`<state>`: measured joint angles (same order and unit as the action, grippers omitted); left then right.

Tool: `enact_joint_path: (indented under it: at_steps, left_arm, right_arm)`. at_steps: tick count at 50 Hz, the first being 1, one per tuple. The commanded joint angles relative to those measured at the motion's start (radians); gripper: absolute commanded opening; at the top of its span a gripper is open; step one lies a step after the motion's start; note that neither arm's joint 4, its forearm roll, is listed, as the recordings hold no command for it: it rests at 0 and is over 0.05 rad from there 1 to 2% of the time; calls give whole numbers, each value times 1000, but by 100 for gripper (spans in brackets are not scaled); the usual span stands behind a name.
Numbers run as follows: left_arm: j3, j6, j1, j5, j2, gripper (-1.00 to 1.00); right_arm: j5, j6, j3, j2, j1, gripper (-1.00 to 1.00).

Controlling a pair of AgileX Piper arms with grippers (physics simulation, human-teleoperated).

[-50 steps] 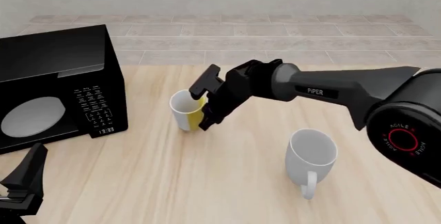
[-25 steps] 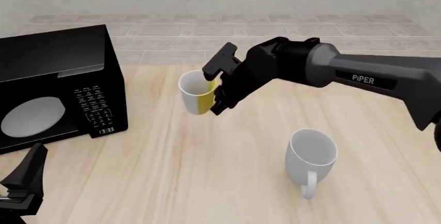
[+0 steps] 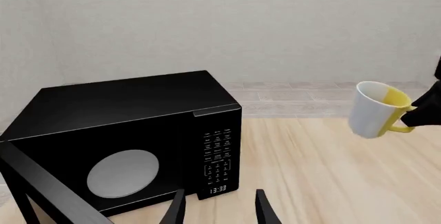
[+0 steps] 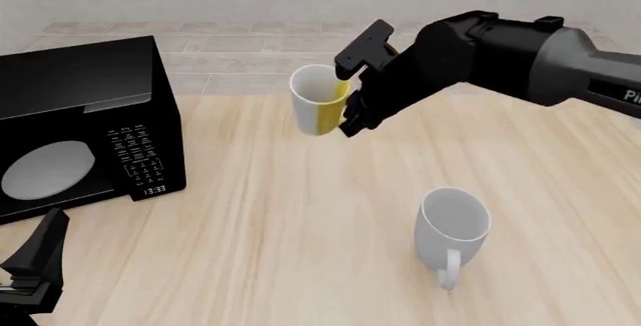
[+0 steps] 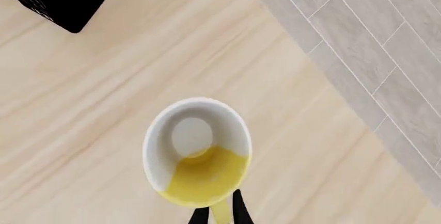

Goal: Put the yellow and white mug to the front of the white mug.

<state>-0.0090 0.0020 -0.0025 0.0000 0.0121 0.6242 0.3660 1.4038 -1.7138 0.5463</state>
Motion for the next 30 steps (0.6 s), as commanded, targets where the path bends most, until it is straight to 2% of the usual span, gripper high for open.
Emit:
enact_joint_path:
  at_steps: [1,18,30]
  left_arm:
    - [1,0,3,-1,0,100]
    - [1,0,2,-1,0,100]
    - [1,0,2,-1,0,100]
  right_arm:
    - [13,-12,-22,67,-62,-100]
    - [31,-22,-71,156,-115,-100]
    - [45,-24,-148,255,-188,-100]
